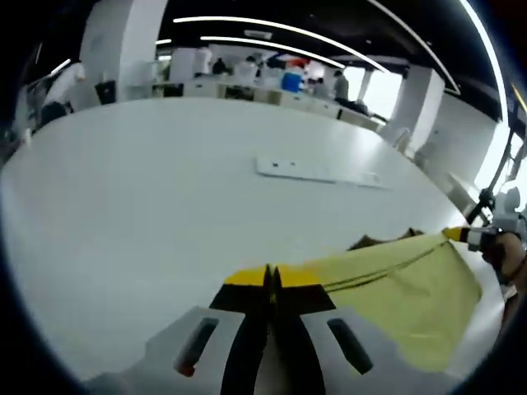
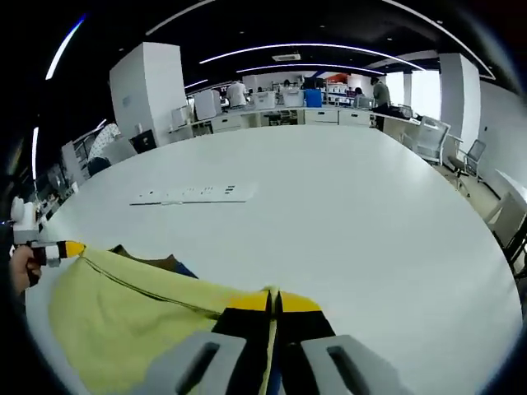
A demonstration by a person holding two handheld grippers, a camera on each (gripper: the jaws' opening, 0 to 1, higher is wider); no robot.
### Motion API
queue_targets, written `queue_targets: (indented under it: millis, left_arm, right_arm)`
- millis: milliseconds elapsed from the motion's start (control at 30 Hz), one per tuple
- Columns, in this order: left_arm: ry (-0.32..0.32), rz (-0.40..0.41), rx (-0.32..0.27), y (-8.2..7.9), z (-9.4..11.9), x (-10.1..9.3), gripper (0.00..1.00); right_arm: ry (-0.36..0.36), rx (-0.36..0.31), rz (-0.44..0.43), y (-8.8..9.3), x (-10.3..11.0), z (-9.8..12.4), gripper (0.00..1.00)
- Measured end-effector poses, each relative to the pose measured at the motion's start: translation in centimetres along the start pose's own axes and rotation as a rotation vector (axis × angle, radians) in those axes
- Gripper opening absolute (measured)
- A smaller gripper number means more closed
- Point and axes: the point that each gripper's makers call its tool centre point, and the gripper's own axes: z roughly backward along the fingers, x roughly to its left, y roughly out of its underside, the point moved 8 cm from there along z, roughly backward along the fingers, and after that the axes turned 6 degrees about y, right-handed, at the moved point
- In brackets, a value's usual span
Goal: Fold the garment on the visible template until the final outline fits inside the template.
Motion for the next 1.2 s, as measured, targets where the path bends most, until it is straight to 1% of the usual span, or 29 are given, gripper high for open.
queue_targets:
  millis: [67, 100, 133, 167, 233, 367, 467, 500, 567, 600, 633, 667, 733, 800, 833, 933, 1000, 1033, 1100, 1167, 1200]
  left_arm:
    - [-0.002, -0.014, 0.006, 0.0, -0.2, 0.0, 0.00]
    - [-0.005, -0.021, 0.010, 0.0, -0.2, 0.0, 0.00]
    - [-0.007, -0.020, 0.012, 0.0, -0.2, 0.0, 0.00]
    - [-0.011, -0.023, 0.016, 0.1, -0.4, 0.1, 0.00]
    - [-0.017, -0.032, 0.020, 0.5, -0.6, 0.1, 0.00]
    - [-0.031, -0.057, 0.016, 0.3, -0.4, -0.2, 0.00]
    - [-0.026, -0.053, 0.021, 0.3, -0.5, -0.2, 0.01]
    - [-0.027, -0.044, 0.023, 0.2, -0.4, -0.2, 0.03]
    - [-0.028, -0.048, 0.004, -0.3, -0.5, -0.1, 0.09]
    - [-0.016, -0.087, -0.004, -0.7, -0.4, -0.2, 0.12]
    - [-0.012, -0.108, -0.009, -1.0, -0.3, -0.2, 0.14]
    - [0.009, -0.155, -0.017, -1.3, -0.1, -0.3, 0.16]
    - [0.026, -0.179, -0.029, -1.6, 0.4, -0.6, 0.18]
    - [0.054, -0.206, -0.040, -1.6, 0.8, -0.8, 0.21]
    - [0.077, -0.232, -0.037, -1.5, 1.0, -0.9, 0.23]
    - [0.119, -0.270, -0.031, -1.2, 1.4, -0.7, 0.26]
    - [0.131, -0.291, -0.025, -1.0, 1.6, -0.5, 0.29]
    - [0.137, -0.322, -0.019, -1.0, 1.6, -0.3, 0.30]
    - [0.155, -0.379, -0.003, -0.7, 1.9, -0.4, 0.32]
    - [0.172, -0.406, 0.019, -0.1, 2.0, -0.8, 0.34]
    - [0.169, -0.410, 0.029, 0.1, 1.6, -0.6, 0.35]
  right_arm:
    - [0.004, 0.007, 0.017, 0.1, 0.0, -0.2, 0.00]
    - [0.008, 0.014, 0.048, 0.2, 0.0, -0.3, 0.00]
    - [0.009, 0.018, 0.057, 0.4, 0.1, -0.3, 0.00]
    - [0.007, 0.004, 0.052, 0.4, 0.1, -0.3, 0.00]
    - [0.010, 0.009, 0.037, 0.3, 0.0, -0.4, 0.00]
    - [0.009, 0.018, 0.007, 0.2, -0.1, -0.5, 0.00]
    - [0.000, 0.022, -0.006, 0.2, -0.1, -0.5, 0.00]
    - [0.000, 0.020, -0.013, 0.2, -0.1, -0.5, 0.00]
    - [0.002, 0.017, -0.023, 0.2, 0.0, -0.4, 0.02]
    - [-0.002, 0.013, -0.023, 0.1, 0.0, -0.3, 0.05]
    - [-0.008, 0.006, -0.024, 0.0, 0.0, -0.1, 0.08]
    - [-0.023, -0.012, -0.008, -0.3, 0.2, 0.1, 0.11]
    - [-0.048, -0.033, 0.041, -0.7, 0.4, 0.6, 0.14]
    - [-0.062, -0.049, 0.055, -1.0, 0.5, 1.1, 0.17]
    - [-0.074, -0.056, 0.058, -1.2, 0.4, 1.4, 0.18]
    - [-0.091, -0.048, 0.094, -1.3, 0.3, 1.8, 0.22]
    - [-0.093, -0.047, 0.130, -1.3, 0.1, 2.0, 0.22]
    - [-0.093, -0.038, 0.158, -1.3, -0.1, 2.0, 0.22]
    - [-0.087, -0.022, 0.174, -0.9, -0.3, 1.8, 0.22]
    - [-0.086, -0.009, 0.177, -0.5, -0.5, 1.6, 0.23]
    - [-0.086, -0.002, 0.173, -0.4, -0.5, 1.5, 0.24]
